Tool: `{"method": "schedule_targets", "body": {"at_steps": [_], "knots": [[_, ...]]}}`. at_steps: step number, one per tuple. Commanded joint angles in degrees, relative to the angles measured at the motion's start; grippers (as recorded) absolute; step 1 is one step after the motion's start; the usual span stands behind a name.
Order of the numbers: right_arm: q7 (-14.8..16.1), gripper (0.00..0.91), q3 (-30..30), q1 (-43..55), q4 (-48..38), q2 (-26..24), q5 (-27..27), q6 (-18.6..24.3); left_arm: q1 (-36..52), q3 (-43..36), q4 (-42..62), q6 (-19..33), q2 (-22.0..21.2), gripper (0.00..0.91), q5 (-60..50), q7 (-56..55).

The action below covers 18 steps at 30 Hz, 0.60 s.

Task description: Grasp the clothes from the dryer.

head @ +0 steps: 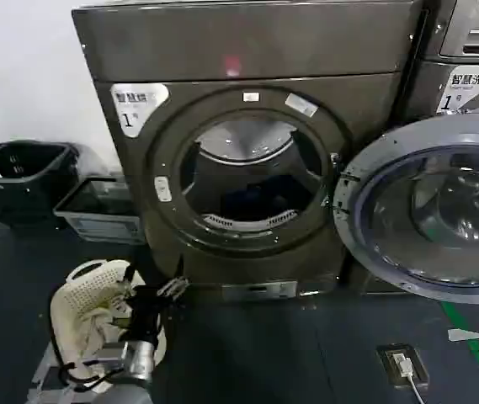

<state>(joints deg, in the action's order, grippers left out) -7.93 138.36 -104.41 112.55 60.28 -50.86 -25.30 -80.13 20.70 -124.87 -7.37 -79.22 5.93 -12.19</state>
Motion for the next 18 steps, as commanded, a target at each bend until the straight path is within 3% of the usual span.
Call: {"method": "schedule_targets", "body": {"at_steps": [1, 18], "knots": [[0.1, 0.907, -0.2, 0.1, 0.1, 0.0, -0.4, 0.6, -0.1, 0.0, -0.3, 0.1, 0.1, 0.907, -0.1, -0.1], [-0.1, 0.907, -0.7, 0.6, 0.7, 0.6, -0.6, 0.8, 0.4, -0.2, -0.2, -0.6, -0.3, 0.907, 0.1, 0.2]]}}
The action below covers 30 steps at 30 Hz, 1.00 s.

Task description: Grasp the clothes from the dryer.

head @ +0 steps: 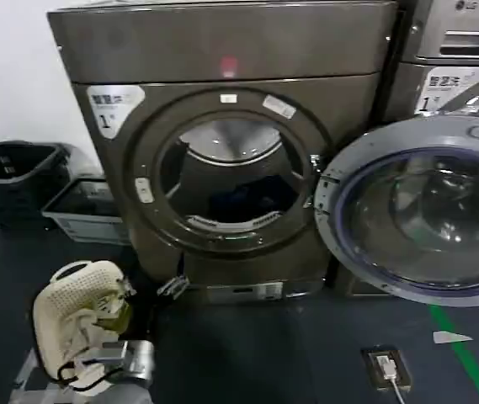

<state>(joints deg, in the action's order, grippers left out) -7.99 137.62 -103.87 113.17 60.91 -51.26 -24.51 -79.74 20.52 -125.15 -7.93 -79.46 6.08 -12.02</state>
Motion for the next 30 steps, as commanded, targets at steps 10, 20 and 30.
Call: {"method": "schedule_targets", "body": {"at_steps": [10, 20, 30], "knots": [[0.1, 0.907, 0.1, 0.1, -0.1, -0.2, -0.1, 0.1, 0.4, -1.0, 0.4, -0.4, -0.7, 0.907, -0.2, 0.4], [0.2, 0.907, 0.0, 0.5, -0.2, -0.4, 0.0, 0.0, 0.6, -1.0, 0.6, -0.5, -0.7, 0.907, -0.2, 0.7], [0.2, 0.907, -0.5, 0.9, -0.1, -0.5, -0.1, -0.1, 0.4, -0.9, 0.6, -0.5, -0.7, 0.907, -0.4, 0.8]]}}
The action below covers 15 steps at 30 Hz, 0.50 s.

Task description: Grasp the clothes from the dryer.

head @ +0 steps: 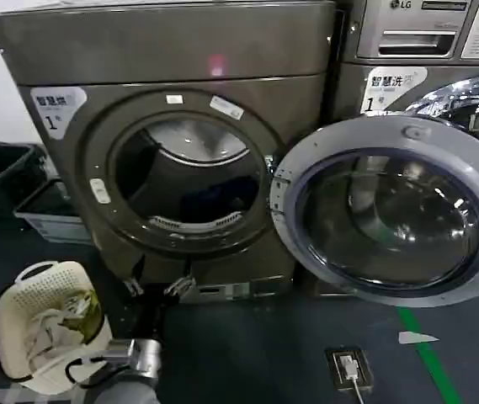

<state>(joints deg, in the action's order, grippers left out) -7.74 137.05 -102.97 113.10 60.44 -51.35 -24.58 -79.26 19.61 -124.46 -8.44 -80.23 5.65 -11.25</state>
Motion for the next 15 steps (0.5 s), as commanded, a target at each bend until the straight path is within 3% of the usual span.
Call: {"method": "schedule_targets", "body": {"at_steps": [1, 10, 15], "knots": [[0.0, 0.907, 0.0, 0.0, 0.0, 0.0, 0.0, -0.1, -0.1, 0.0, -0.1, 0.0, 0.0, 0.907, 0.0, 0.0], [-0.1, 0.907, -0.7, 0.1, 0.4, 0.1, -0.1, 0.3, -0.5, 0.1, -0.4, 0.1, 0.1, 0.907, -0.3, 0.1], [0.4, 0.907, -1.2, 0.0, 0.3, 0.2, -0.6, 6.4, -0.5, 0.1, -0.4, 0.4, 0.1, 0.907, -0.8, 0.4]]}}
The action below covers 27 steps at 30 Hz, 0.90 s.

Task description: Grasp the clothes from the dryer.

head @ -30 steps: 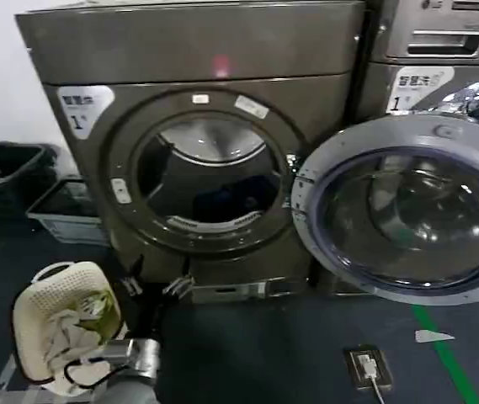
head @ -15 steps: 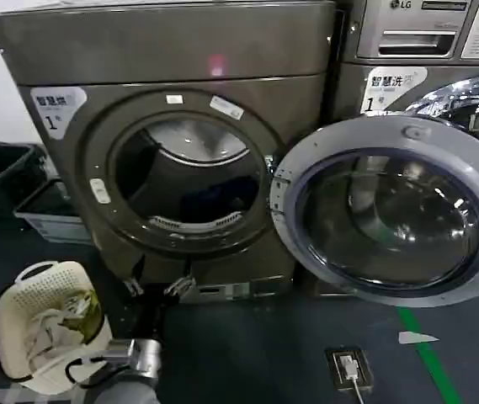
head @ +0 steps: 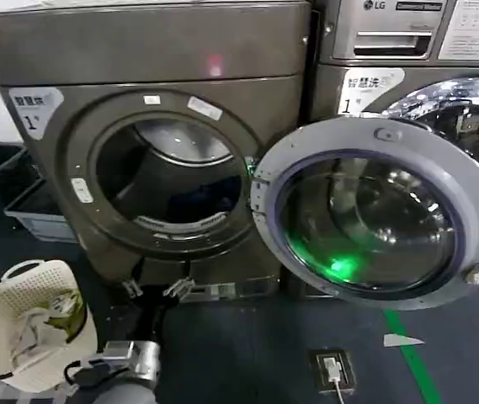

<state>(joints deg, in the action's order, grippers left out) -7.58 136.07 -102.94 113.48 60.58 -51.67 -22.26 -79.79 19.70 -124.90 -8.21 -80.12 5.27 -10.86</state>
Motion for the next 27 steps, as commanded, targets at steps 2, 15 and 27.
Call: {"method": "schedule_targets", "body": {"at_steps": [2, 15, 27], "knots": [[0.5, 0.907, -0.2, -0.1, 0.0, 0.0, -0.3, 3.9, 0.3, 0.1, 0.0, 0.1, -0.1, 0.907, -0.3, 0.0], [1.2, 0.907, -2.4, -0.7, -0.3, 0.5, -0.5, 12.3, 2.1, 0.5, 0.6, -0.3, -0.2, 0.907, 0.4, 0.0], [1.3, 0.907, -2.2, -0.7, -0.1, -0.2, -0.9, 11.8, 3.5, 0.8, 1.3, -0.7, -0.6, 0.907, 0.9, 0.1]]}}
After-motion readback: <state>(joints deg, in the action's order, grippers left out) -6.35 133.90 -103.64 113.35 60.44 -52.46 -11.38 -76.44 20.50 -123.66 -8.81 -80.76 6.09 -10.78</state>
